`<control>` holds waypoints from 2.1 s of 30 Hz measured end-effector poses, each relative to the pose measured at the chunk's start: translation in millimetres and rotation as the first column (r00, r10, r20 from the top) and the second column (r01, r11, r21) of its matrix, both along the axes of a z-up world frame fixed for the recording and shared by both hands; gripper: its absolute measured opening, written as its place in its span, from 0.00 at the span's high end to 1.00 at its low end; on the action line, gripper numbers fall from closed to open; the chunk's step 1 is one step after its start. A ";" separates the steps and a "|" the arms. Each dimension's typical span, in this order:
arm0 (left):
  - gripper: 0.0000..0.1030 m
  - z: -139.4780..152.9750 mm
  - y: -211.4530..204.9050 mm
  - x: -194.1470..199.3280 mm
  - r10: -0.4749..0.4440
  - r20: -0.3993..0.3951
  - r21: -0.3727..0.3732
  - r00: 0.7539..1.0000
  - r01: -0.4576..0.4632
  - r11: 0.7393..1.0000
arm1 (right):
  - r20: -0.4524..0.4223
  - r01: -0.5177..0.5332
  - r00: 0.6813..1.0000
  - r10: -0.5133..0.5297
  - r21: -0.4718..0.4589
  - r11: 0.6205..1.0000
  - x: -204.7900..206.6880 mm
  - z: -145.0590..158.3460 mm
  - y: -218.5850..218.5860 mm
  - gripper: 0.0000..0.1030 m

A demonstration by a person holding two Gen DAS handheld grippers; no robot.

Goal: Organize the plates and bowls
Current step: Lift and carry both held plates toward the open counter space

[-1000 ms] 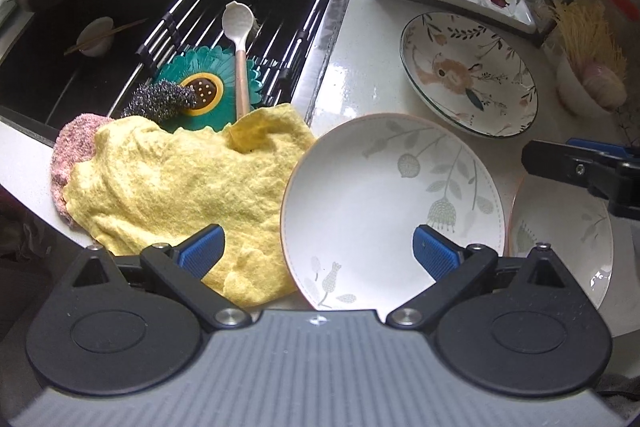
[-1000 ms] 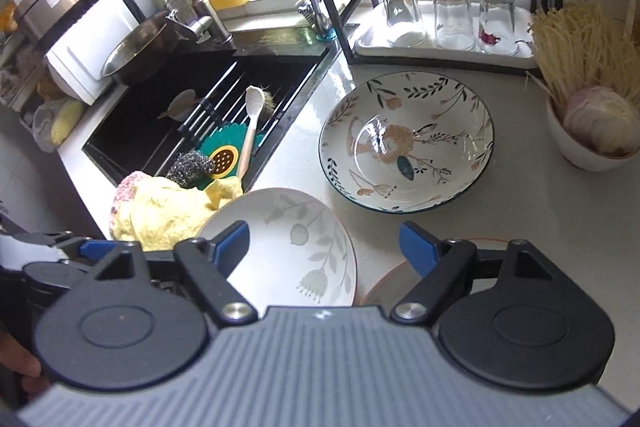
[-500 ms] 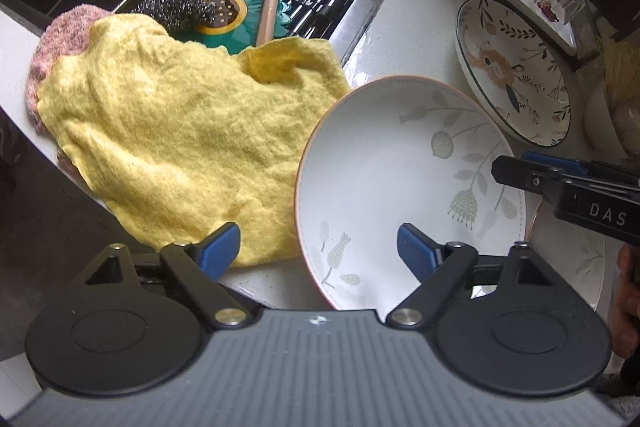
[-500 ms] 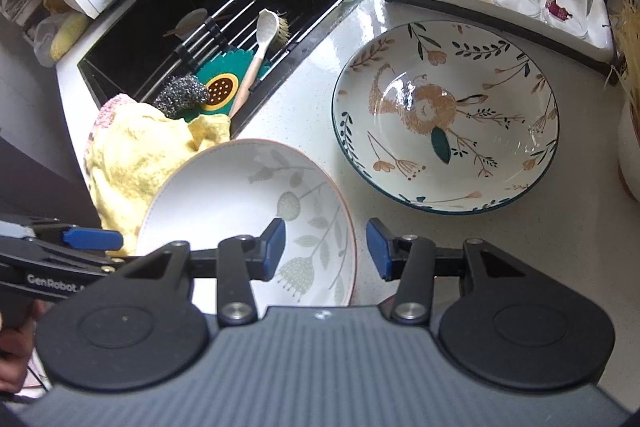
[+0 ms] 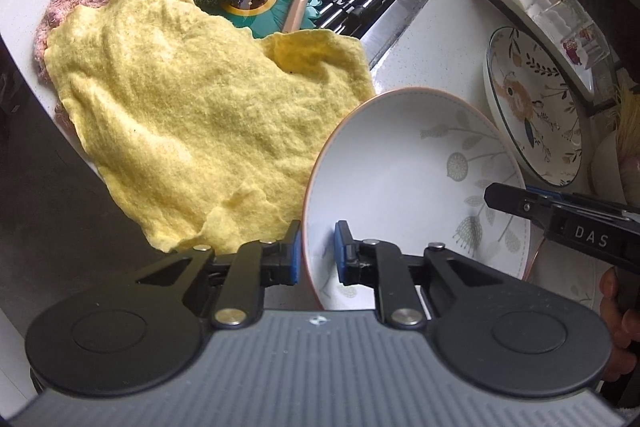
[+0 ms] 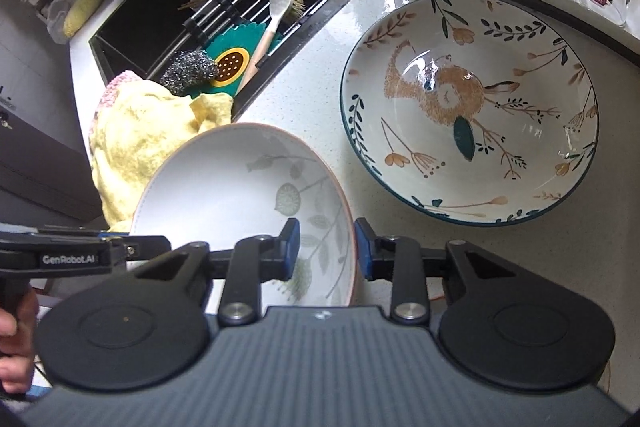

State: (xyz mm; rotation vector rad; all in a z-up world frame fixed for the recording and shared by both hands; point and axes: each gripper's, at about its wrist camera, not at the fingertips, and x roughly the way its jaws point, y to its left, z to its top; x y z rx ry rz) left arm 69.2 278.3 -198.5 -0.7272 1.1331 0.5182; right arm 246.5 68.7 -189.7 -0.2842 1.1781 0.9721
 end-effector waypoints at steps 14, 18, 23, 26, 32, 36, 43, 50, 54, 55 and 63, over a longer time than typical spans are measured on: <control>0.85 10.4 1.5 0.0 0.009 0.044 0.039 0.999 -0.011 0.999 | -0.068 0.038 0.997 -0.035 0.041 0.998 10.4 -8.7 -6.7 0.81; 0.85 20.8 5.1 1.4 -0.008 0.074 0.066 0.997 0.003 0.998 | -0.059 0.049 0.997 -0.046 0.058 0.997 7.5 -1.2 -8.2 0.81; 0.85 38.6 9.1 1.8 -0.033 0.114 0.107 0.993 0.021 0.994 | -0.062 0.093 0.994 -0.088 0.096 0.991 7.0 13.9 -12.2 0.81; 0.86 51.7 8.9 2.3 -0.056 0.153 0.128 0.987 0.037 0.991 | -0.034 0.113 0.993 -0.109 0.120 0.986 4.5 26.2 -16.3 0.81; 0.87 72.8 4.4 5.9 -0.121 0.219 0.158 0.968 0.087 0.984 | 0.005 0.188 0.982 -0.191 0.166 0.968 -2.9 48.7 -33.6 0.81; 0.88 85.7 -4.2 4.8 -0.165 0.249 0.174 0.954 0.124 0.977 | 0.026 0.235 0.969 -0.245 0.192 0.953 -8.6 61.4 -47.1 0.81; 0.88 97.8 -14.6 7.8 -0.244 0.297 0.188 0.923 0.194 0.963 | 0.071 0.294 0.946 -0.317 0.228 0.928 -19.7 78.0 -68.8 0.81; 0.88 105.5 -26.8 16.4 -0.321 0.328 0.200 0.888 0.267 0.943 | 0.121 0.354 0.912 -0.392 0.251 0.901 -30.8 88.2 -91.0 0.81; 0.88 103.8 -36.1 23.3 -0.359 0.336 0.194 0.871 0.309 0.931 | 0.128 0.393 0.893 -0.432 0.252 0.885 -35.1 88.6 -107.8 0.81; 0.88 102.7 -39.3 26.0 -0.375 0.338 0.194 0.863 0.326 0.925 | 0.132 0.403 0.886 -0.443 0.252 0.880 -36.9 88.5 -113.1 0.81; 0.88 94.9 -64.6 48.7 -0.473 0.335 0.175 0.815 0.440 0.881 | 0.148 0.498 0.828 -0.542 0.252 0.830 -47.8 84.2 -149.9 0.81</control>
